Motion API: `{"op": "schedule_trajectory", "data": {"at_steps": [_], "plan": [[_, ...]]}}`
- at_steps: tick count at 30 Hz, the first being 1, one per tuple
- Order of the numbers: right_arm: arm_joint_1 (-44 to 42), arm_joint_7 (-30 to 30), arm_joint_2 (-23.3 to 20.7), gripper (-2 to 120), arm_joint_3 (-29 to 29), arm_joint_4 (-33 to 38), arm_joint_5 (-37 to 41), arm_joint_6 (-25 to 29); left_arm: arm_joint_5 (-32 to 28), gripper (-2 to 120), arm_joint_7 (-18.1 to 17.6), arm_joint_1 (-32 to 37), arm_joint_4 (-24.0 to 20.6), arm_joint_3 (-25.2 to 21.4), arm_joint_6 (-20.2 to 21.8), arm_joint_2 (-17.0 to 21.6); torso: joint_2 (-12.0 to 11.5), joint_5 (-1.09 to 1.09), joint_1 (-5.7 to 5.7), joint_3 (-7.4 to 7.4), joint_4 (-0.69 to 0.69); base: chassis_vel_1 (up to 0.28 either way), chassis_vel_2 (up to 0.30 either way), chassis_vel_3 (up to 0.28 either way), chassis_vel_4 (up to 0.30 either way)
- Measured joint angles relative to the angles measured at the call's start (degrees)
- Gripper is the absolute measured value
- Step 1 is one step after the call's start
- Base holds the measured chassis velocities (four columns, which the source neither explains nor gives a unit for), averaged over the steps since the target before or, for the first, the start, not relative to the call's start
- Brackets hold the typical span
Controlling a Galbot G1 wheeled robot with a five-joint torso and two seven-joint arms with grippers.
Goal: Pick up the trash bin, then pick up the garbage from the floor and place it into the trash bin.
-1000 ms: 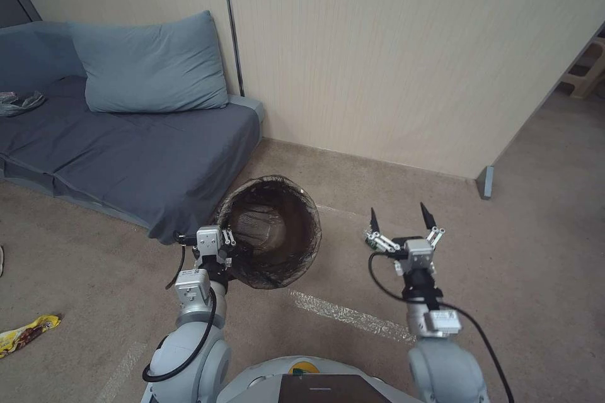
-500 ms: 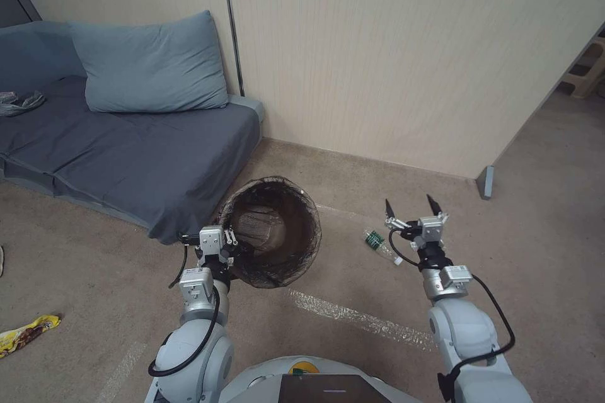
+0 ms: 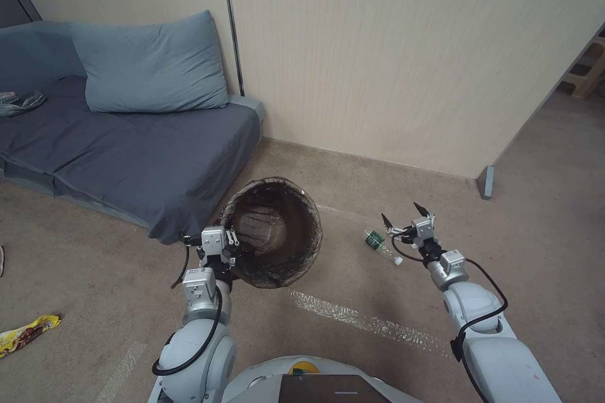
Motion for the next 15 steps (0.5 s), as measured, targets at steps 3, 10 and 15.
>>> {"op": "schedule_trajectory", "data": {"at_steps": [3, 10, 15], "plan": [[0.10, -2.02, -0.43, 100, 0.10, -0.84, 0.03, 0.51, 0.03, 3, -0.04, 0.05, -0.01, -0.09, -0.02, -0.07, 0.00, 0.00, 0.00, 0.00, 0.01, 0.000, 0.000, 0.000, 0.000], [-0.09, -11.81, -1.86, 100, 1.04, -3.76, -0.26, 4.26, 0.19, 3, -0.14, 0.18, -0.02, -0.12, -0.06, -0.27, 0.00, 0.00, 0.00, 0.00, 0.00, 0.000, 0.000, 0.000, 0.000], [-0.27, -20.21, -3.08, 100, 1.87, -6.23, -0.64, 7.49, 0.28, 3, -0.18, 0.19, -0.01, -0.13, -0.09, -0.31, 0.00, 0.00, 0.00, 0.00, 0.01, 0.000, 0.000, 0.000, 0.000]]}}
